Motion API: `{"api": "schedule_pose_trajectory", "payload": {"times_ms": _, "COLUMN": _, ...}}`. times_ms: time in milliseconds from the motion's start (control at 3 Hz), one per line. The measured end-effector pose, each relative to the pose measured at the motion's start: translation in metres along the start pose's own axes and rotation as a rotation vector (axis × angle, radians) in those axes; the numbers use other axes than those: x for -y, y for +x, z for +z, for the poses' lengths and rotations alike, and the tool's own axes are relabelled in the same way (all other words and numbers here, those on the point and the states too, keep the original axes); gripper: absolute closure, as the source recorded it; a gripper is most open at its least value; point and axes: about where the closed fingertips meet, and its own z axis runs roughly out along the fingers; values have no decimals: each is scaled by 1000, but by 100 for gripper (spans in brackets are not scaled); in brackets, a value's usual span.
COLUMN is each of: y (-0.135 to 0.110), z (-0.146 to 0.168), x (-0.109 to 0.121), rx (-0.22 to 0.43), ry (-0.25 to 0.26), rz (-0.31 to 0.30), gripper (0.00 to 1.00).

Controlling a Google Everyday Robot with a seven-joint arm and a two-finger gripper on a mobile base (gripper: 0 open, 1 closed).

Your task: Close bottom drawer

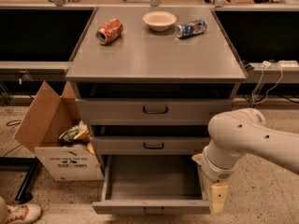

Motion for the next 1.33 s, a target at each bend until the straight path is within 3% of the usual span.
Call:
{"api": "schedule_pose_trajectory", "payload": {"times_ms": 333, "y": 3, "z": 18, "x": 3, "rx": -6, "ry": -16, "rz": -8, "gripper": 0}}
{"api": "schedule_pose_trajectory", "payload": {"times_ms": 667, "y": 13, "z": 67, "x": 12, "rx": 5, "ry": -63, "rz": -35, "gripper": 0}}
{"api": "schedule_pose_trajectory", "payload": {"times_ms": 1333, "y": 45, "z": 213, "x": 12, "rx": 132, "ry": -237, "rz": -26, "gripper": 3}}
